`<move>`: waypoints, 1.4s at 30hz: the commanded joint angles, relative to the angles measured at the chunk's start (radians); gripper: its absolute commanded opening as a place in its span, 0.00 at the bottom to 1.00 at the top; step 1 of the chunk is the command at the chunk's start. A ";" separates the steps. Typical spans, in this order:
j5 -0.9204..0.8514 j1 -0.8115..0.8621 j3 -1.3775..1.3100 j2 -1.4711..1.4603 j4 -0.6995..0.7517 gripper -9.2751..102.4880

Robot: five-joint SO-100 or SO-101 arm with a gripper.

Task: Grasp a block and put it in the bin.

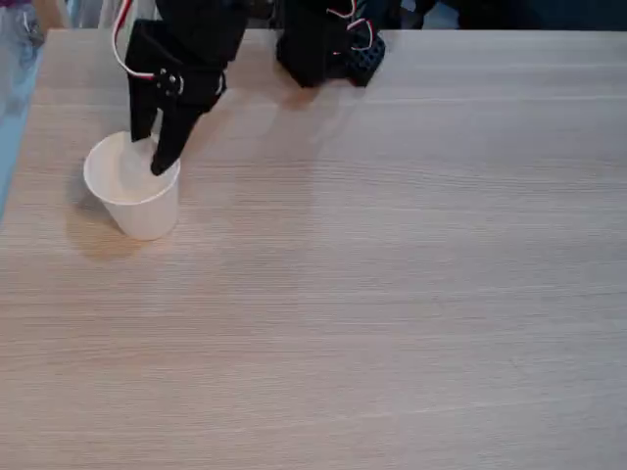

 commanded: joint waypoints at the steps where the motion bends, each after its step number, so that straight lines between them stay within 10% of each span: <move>1: -0.003 -0.012 -0.035 -0.005 -0.023 0.12; 18: -0.035 0.002 -0.046 -0.014 -0.046 0.33; 42: -0.025 -0.147 -0.117 0.067 -0.003 0.09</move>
